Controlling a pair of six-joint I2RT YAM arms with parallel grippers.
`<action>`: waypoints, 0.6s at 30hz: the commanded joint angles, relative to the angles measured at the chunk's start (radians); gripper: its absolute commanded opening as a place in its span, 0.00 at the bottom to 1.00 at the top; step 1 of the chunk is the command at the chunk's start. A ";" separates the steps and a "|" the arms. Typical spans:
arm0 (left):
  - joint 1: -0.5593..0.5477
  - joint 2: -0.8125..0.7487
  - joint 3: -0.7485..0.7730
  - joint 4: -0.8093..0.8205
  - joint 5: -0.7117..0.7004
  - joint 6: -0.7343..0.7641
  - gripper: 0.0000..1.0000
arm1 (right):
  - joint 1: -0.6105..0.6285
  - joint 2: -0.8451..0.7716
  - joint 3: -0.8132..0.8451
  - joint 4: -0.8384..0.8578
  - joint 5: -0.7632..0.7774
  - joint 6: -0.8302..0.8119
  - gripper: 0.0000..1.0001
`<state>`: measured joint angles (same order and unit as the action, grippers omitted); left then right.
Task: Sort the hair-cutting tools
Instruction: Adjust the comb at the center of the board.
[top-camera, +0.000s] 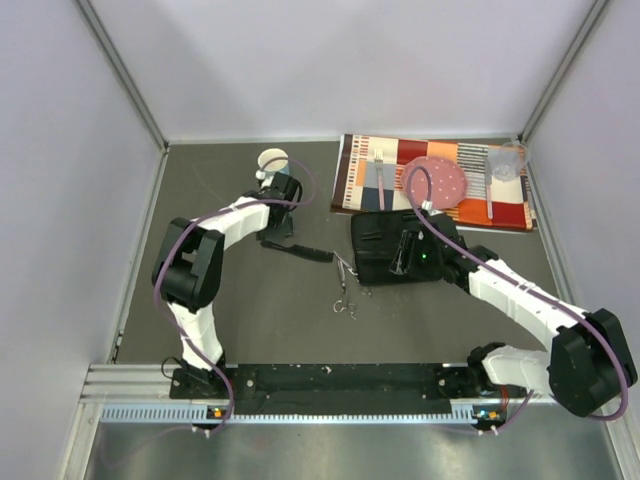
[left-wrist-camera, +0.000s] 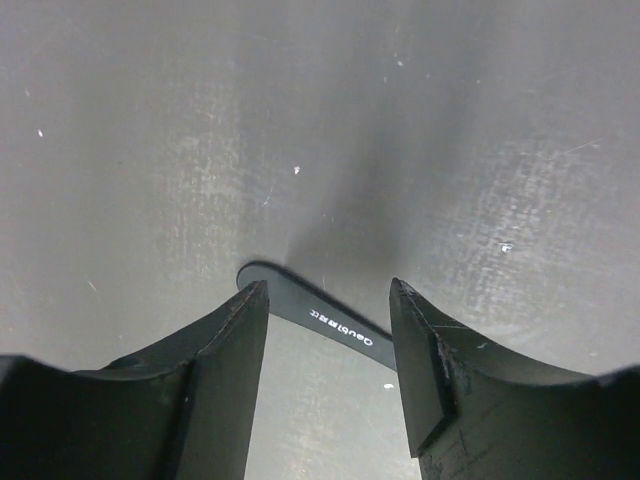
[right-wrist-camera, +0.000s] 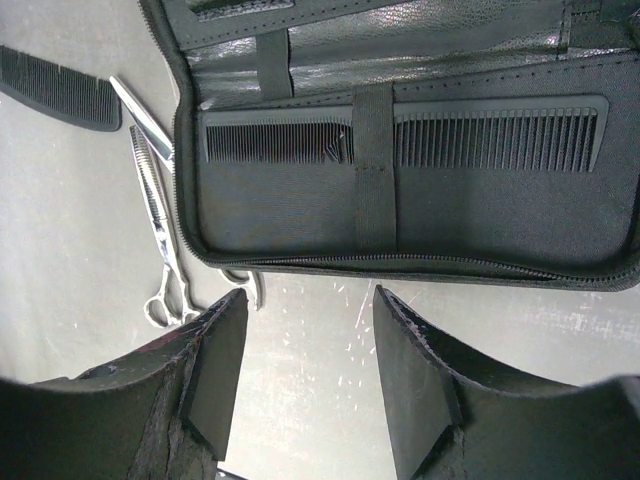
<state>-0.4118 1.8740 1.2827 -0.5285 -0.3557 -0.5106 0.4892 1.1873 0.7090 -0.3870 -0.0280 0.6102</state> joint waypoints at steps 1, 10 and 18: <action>0.001 0.060 0.026 -0.013 -0.017 0.063 0.56 | 0.015 0.001 0.035 0.031 0.002 -0.010 0.53; -0.004 -0.013 -0.109 -0.040 0.077 0.075 0.52 | 0.014 -0.032 0.010 0.031 0.003 0.005 0.53; -0.067 -0.144 -0.301 -0.053 0.119 0.007 0.47 | 0.015 -0.038 0.000 0.037 -0.006 0.014 0.53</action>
<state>-0.4320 1.7580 1.0748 -0.4976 -0.2893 -0.4778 0.4892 1.1790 0.7074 -0.3840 -0.0284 0.6140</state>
